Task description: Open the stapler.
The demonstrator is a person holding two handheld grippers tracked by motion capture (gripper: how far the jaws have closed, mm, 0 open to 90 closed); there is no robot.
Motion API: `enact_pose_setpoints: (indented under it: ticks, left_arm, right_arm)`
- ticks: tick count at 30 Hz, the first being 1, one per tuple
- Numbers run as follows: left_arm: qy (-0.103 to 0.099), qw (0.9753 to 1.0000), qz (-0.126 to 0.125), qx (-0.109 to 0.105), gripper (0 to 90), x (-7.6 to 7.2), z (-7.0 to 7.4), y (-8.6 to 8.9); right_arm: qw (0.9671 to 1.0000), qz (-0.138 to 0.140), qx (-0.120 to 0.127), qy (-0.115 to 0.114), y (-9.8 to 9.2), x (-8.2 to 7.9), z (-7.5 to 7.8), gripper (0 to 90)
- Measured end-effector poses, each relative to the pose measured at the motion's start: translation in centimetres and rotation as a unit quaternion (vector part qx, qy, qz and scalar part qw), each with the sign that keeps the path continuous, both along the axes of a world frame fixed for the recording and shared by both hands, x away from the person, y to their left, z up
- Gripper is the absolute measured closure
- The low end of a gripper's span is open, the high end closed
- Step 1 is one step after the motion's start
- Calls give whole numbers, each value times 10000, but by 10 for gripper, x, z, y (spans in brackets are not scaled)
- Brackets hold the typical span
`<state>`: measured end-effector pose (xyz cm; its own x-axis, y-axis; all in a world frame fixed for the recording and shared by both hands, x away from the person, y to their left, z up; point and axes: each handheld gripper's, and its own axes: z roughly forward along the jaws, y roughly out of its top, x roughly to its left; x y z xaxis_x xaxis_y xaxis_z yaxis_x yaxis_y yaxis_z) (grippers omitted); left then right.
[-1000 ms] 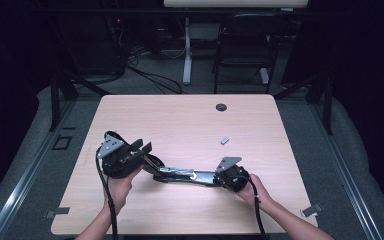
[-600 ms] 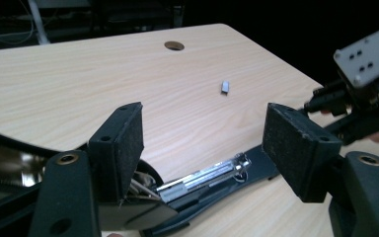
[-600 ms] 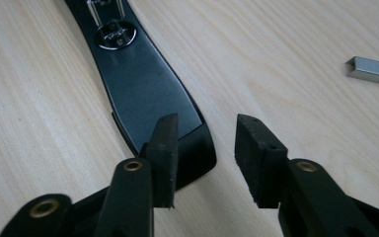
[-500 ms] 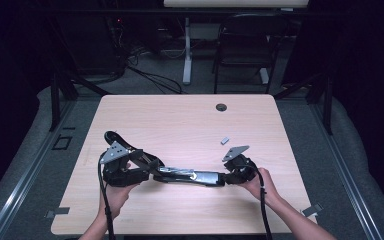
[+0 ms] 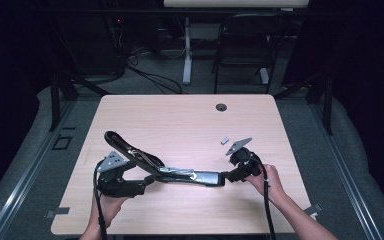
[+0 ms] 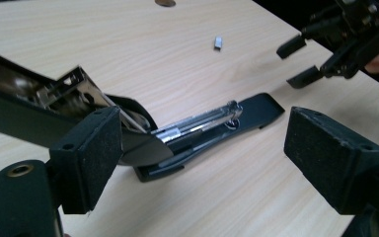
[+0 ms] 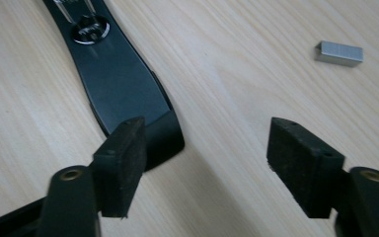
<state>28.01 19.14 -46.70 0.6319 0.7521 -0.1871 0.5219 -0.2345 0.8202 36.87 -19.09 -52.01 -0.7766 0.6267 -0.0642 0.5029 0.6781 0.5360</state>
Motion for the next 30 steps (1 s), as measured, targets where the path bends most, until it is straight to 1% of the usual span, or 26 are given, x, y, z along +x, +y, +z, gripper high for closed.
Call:
enact_pose_setpoints:
  ticks: [1,4,7,8,10,13,14,15,16,20,21,22,23,24,25,26,27,28,30]
  left_arm:
    - [33,10000,-10,25,149,0,-1,1]
    - [150,9999,40,-3,109,1,-4,6]
    - [196,9998,81,-11,78,2,-5,9]
    - [220,9997,88,21,72,2,-5,10]
    - [255,9996,126,4,48,2,-6,11]
    - [293,9995,134,56,23,3,-7,12]
    - [313,9994,160,76,16,4,-8,12]
    - [328,9993,179,78,5,4,-8,13]
    - [332,9992,186,87,4,5,-9,13]
    - [362,9989,268,85,2,7,-12,17]
    - [357,9989,307,73,2,8,-12,18]
    - [375,9988,317,57,2,8,-13,19]
    - [375,9987,343,33,2,9,-13,19]
    - [408,9985,354,25,1,10,-14,21]
    - [393,9985,371,11,2,10,-14,21]
    - [408,9984,381,33,2,10,-14,22]
    - [428,9984,374,44,2,11,-15,22]
    - [435,9983,378,39,2,11,-15,22]
    - [442,9982,395,49,1,12,-17,24]
  right_arm:
    - [10000,-44,-31,29,-1,2,0,277]
    - [9999,-148,-33,62,-6,6,2,257]
    - [9997,-229,-24,79,-9,9,2,196]
    - [9997,-240,-17,89,-10,10,2,174]
    - [9994,-289,-25,172,-12,12,1,147]
    - [9989,-308,-42,362,-15,17,-2,132]
    - [9987,-328,-60,391,-16,18,-2,122]
    - [9983,-401,66,424,-16,20,-5,102]
    - [9983,-363,-62,462,-18,22,-3,94]
    - [9978,-445,-19,491,-21,28,-3,81]
    - [9976,-505,40,478,-22,29,-3,81]
    - [9976,-491,4,481,-23,31,-3,80]
    - [9974,-541,50,467,-23,33,-3,80]
    - [9976,-520,10,457,-24,35,-2,80]
    - [9975,-524,7,471,-24,39,-1,80]
    - [9974,-543,34,469,-23,40,-1,80]
    - [9976,-529,2,451,-23,43,0,80]
    - [9975,-546,65,443,-22,46,-1,80]
    - [9971,-570,83,488,-21,51,0,80]
